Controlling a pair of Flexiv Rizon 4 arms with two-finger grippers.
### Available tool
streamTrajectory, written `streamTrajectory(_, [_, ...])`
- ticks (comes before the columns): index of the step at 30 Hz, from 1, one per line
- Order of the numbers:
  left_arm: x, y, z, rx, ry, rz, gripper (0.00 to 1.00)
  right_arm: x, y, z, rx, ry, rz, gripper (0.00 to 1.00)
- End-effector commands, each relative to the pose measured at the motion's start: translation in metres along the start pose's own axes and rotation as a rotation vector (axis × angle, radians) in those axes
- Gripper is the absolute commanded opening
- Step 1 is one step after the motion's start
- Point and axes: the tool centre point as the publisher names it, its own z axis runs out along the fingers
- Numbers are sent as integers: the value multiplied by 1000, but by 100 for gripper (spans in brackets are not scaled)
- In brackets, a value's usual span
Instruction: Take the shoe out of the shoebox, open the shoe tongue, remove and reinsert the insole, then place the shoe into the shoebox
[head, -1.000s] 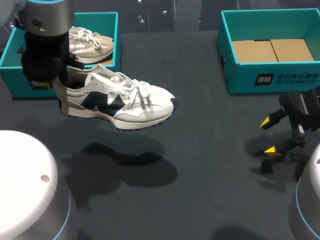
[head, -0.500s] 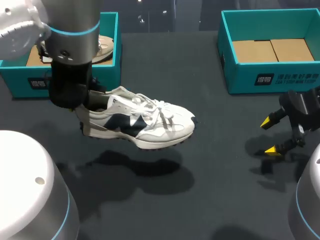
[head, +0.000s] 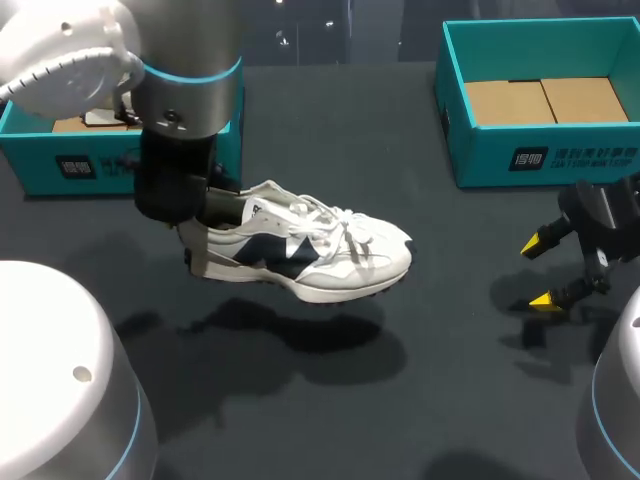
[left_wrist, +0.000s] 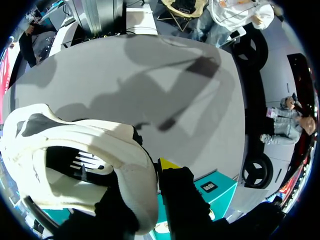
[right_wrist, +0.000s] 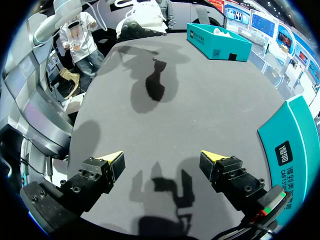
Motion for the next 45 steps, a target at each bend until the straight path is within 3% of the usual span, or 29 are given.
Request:
streamTrajectory(1, [-16, 0, 10, -7, 0, -13, 0, 1, 0, 0, 1, -1, 0, 100])
streamTrajectory(9, [-64, 4, 39, 11, 29, -43, 0, 1, 0, 0, 1, -1, 0, 100])
streamTrajectory(22, [-114, 9, 71, 5, 64, -55, 0, 1, 0, 0, 1, -1, 0, 100])
streamTrajectory(35, [-144, 6, 93, -3, 94, -43, 0, 1, 0, 0, 1, -1, 0, 100])
streamTrajectory(45, [-153, 5, 108, 9, 116, -56, 0, 1, 0, 0, 1, -1, 0, 100])
